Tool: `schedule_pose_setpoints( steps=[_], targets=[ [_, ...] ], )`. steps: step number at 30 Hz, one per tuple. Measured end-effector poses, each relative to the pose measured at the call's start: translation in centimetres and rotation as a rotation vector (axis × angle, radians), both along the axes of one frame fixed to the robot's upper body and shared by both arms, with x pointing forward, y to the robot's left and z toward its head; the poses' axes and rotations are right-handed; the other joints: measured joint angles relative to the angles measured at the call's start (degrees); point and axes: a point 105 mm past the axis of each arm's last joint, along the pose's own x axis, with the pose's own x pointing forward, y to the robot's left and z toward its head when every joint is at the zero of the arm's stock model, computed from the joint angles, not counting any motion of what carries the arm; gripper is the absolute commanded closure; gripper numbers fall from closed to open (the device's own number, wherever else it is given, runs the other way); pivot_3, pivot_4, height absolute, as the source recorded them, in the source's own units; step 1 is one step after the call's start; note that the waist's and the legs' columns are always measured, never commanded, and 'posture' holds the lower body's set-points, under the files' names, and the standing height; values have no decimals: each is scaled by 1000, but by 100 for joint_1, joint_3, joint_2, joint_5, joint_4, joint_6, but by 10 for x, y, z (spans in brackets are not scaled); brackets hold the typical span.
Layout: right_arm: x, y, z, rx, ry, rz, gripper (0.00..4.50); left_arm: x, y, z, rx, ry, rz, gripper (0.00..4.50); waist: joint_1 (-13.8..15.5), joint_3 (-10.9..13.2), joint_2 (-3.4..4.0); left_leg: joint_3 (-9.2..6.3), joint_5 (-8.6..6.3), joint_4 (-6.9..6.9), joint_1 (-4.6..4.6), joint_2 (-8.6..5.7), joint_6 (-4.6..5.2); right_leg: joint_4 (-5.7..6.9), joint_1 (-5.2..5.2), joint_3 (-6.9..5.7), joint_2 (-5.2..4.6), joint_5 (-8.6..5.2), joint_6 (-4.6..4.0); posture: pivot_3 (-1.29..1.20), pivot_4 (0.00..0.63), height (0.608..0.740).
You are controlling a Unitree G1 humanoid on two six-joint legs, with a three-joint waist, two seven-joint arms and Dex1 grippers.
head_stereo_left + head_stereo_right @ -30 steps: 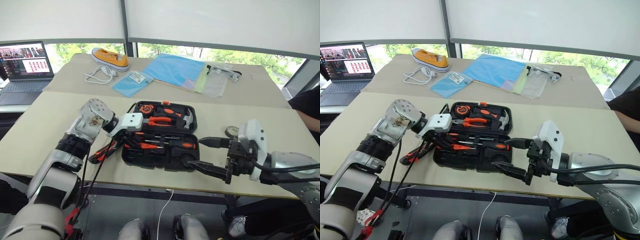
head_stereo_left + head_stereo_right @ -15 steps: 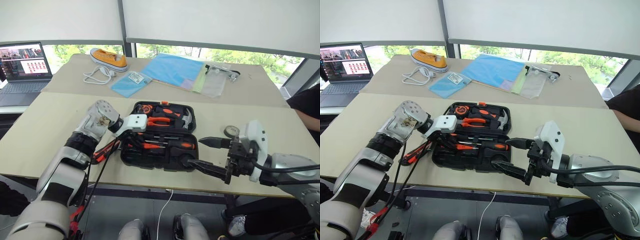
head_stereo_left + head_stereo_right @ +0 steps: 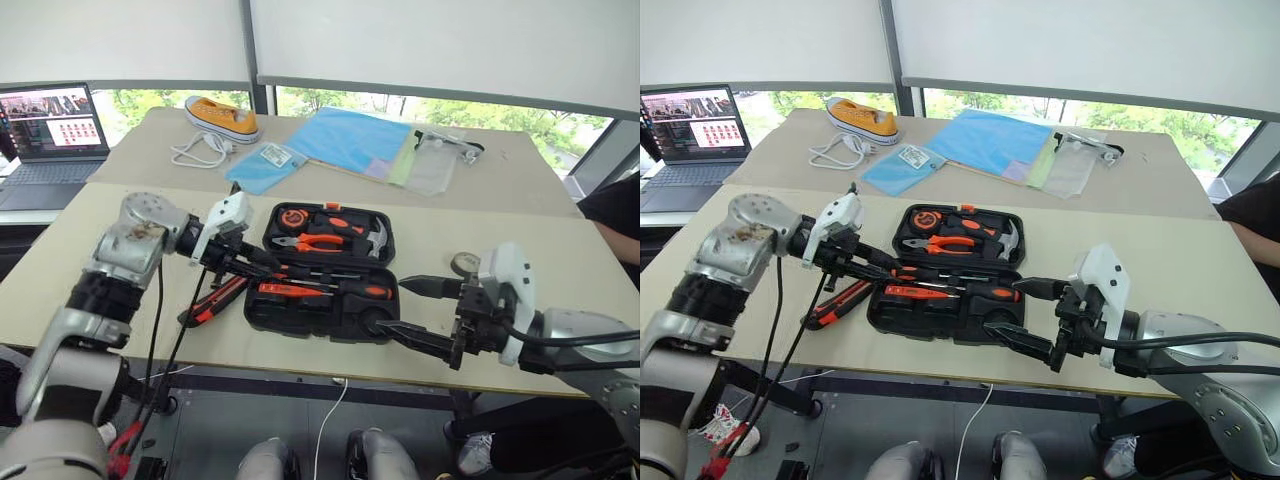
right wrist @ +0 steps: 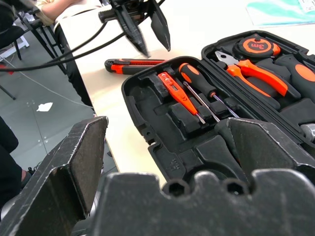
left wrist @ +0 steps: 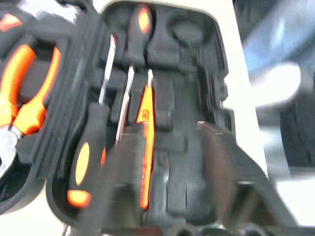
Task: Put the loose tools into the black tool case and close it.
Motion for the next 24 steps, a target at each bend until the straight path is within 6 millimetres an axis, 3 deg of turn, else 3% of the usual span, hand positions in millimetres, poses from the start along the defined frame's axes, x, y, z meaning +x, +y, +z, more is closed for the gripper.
schedule_pose_setpoints(
  steps=[1, 9, 24],
  targets=[
    [0, 0, 0, -1, -1, 0, 0, 0, -4, -7, -19, 10, 12, 4477, 1, 0, 0, 0, 0, 1, -1, 0, 0, 0, 0, 0, 0, 1, 1, 0, 150, 718],
    [3, -3, 1, -11, 9, 7, 0, 6, -12, -45, -15, -24, 102, 4477, -11, 0, -1, 1, 0, 1, 4, 2, 0, 0, 1, 0, 0, 2, -1, 0, 150, 718],
    [3, -3, 0, -10, 9, 0, 0, 7, -5, -54, 5, -21, 128, 4477, -11, 0, 0, 2, 0, 0, 12, 2, -1, 0, 5, 2, -10, 4, -3, 0, 150, 718]
  ],
)
